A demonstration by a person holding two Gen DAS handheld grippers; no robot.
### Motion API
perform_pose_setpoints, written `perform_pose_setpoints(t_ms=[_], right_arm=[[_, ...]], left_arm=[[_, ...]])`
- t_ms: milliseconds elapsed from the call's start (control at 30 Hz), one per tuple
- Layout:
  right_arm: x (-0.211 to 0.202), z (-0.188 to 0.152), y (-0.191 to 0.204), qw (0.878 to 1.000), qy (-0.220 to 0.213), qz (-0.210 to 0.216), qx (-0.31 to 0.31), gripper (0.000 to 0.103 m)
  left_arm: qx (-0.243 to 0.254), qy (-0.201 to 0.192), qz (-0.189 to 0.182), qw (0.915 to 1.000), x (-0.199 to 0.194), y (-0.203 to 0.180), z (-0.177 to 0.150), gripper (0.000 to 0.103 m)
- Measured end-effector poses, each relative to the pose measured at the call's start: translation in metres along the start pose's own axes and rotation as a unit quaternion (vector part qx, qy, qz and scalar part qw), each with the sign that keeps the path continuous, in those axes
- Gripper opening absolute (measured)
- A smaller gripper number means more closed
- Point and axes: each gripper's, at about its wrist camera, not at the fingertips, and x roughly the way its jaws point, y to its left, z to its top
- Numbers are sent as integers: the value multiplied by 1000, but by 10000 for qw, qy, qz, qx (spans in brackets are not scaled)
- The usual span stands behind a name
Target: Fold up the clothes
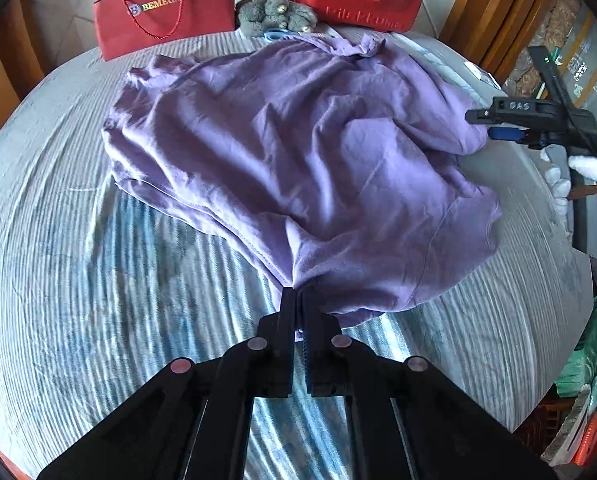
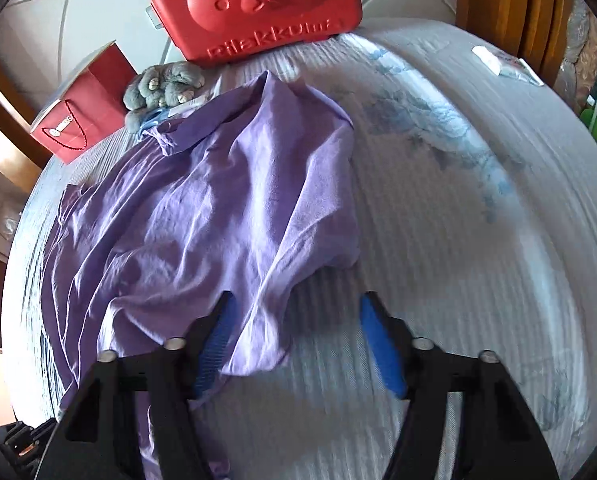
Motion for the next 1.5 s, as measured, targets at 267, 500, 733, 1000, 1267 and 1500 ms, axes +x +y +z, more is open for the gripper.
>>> perform_pose_setpoints(t_ms=[267,500,733,1000,1267,1500], right_arm=[[-71,-64,6,9999,62,35,155,2],[-145,-132,11,9995,106,92,296,4],[-125,-187,-4,9947,595,-722,436,31],[-109,-129,15,9954,-26,-913,-301,40],[-69,-69,52,9886,-245,-800,-1254,56],[-24,-66,80,9762,183,-613,-2072,61]], left_arm=[[-334,-390,152,9986,-47,72,14,2],[106,-213,131,9996,-70,102,7,2],[-46,261,66,9996,-49,137,0,4],[-329,-257,-131,9990,-45,162,53,54],[-533,105,-122,9984,42,160,90,54],[-578,299,62,9979,80,150,101,54]])
